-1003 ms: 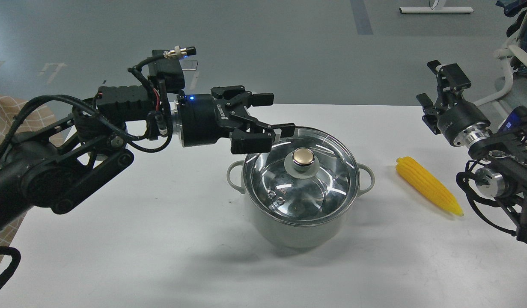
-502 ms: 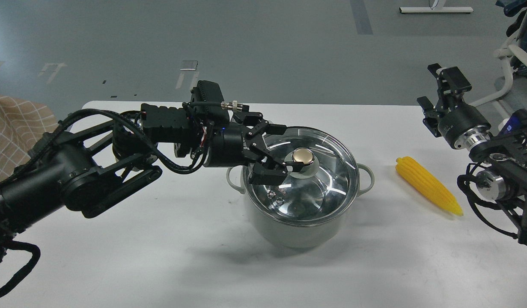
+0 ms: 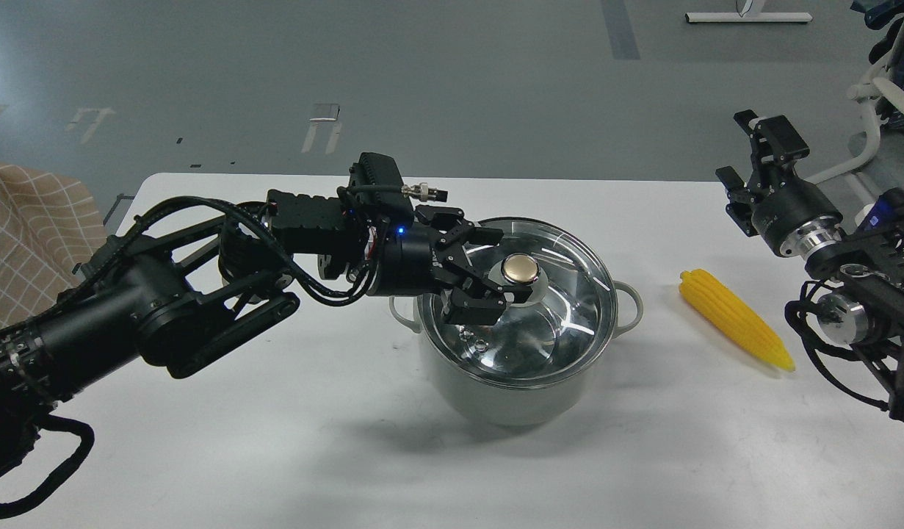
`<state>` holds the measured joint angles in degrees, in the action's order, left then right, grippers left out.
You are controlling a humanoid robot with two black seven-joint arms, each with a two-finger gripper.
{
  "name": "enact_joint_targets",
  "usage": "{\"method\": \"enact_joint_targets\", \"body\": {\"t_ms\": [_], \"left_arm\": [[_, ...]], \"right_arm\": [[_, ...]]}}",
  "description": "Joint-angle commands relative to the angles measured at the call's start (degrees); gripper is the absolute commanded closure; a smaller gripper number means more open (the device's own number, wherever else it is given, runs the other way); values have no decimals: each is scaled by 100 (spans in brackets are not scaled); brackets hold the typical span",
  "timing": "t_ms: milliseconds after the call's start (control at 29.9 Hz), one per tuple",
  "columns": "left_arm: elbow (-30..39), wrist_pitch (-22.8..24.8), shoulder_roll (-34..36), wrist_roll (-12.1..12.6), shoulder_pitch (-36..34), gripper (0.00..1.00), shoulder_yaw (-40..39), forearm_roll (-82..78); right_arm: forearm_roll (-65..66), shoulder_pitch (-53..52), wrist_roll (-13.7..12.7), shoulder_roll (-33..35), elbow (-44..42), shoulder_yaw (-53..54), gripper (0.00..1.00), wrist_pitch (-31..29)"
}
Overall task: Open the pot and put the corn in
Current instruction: 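Reach the left gripper over the pot and grasp the lid's brass knob, then lift the glass lid off the pot and lower it onto the table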
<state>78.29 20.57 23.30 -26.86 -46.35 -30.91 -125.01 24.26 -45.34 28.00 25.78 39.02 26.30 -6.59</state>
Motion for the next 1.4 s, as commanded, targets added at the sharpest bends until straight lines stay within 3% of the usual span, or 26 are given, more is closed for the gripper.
{"method": "enact_joint_targets", "body": {"t_ms": [0,134,201,234,334,368,401,468,736,903,1104,1237,1371], "left_arm": [[-15,0,-19,23,3,16,68,1],[-15,0,-18,49,21,25,85,1],[-15,0,-18,49,21,42,85,1],[-15,0,-18,49,21,42,85,1],[-15,0,-27,49,3,68,77,1],[-15,0,-27,58,-14,86,77,1],[-15,0,-27,84,-32,96,77,1],[-15,-9,-27,110,-32,100,68,1],[256,-167,112,128,-373,100,-28,1],[573,-176,1000,76,-717,100,-90,301],[960,-272,2722,-38,-577,100,-170,1171],[969,-956,3802,-114,45,100,-117,1724],[925,-1449,4252,-114,705,100,-99,1945]], "right_arm": [[0,8,0,-3,0,-2,1,0],[0,8,0,6,-9,-2,1,0],[0,8,0,6,-9,-2,1,0],[0,8,0,6,-9,-2,1,0],[0,16,0,6,-9,-2,1,0],[0,16,0,6,-9,-2,1,0],[0,16,0,-3,-9,-2,1,0],[0,16,0,-3,-9,-2,1,0],[0,25,0,6,0,-2,1,0],[0,25,0,6,0,-2,1,0],[0,34,0,32,9,-2,1,0],[0,34,0,85,18,-2,1,0],[0,34,0,103,18,-11,1,0]]}}
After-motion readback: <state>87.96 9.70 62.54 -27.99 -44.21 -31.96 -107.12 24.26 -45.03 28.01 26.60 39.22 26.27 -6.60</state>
